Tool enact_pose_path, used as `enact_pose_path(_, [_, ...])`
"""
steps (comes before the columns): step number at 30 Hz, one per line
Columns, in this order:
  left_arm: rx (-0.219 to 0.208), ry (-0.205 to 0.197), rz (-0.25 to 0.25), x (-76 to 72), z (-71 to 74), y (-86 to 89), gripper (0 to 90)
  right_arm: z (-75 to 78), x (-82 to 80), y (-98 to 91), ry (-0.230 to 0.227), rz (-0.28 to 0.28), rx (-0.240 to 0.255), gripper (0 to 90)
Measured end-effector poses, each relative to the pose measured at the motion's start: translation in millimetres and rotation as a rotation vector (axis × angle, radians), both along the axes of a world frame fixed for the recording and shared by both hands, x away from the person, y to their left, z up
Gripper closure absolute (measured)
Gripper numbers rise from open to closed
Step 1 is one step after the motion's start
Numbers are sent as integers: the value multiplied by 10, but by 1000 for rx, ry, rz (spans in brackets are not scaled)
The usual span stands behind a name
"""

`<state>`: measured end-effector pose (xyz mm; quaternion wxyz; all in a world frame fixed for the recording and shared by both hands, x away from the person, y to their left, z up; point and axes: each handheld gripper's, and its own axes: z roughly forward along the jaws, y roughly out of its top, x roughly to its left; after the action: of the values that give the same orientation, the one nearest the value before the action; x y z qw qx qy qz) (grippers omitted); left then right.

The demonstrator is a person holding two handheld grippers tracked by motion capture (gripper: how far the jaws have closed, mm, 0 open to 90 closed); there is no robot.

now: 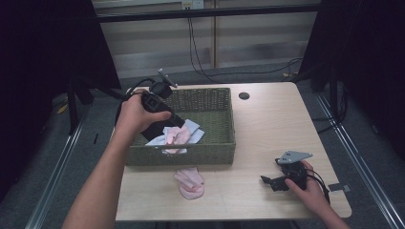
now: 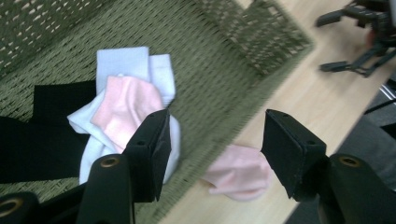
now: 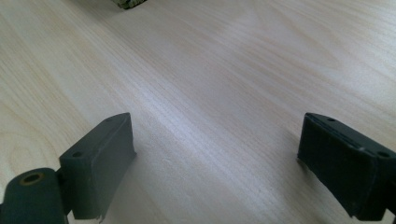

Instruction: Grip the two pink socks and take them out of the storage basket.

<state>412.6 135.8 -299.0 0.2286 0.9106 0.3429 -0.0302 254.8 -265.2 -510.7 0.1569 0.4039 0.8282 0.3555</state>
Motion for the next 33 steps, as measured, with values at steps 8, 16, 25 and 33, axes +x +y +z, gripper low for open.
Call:
enact_pose_path(8, [47,7,65,201,-443,29,421,0,-1,0,1,0,0,99])
enact_pose_path(16, [85,42,95,360,-837,47,430,-2,3,0,-3,4,0,100])
enact_pose_path(25, [133,80,96,430,-1138,-3,486,-1,2,0,-3,5,0,100])
enact_pose_path(33, [163,175,110,410,-1001,10,868,-1,1,0,-2,4,1,100])
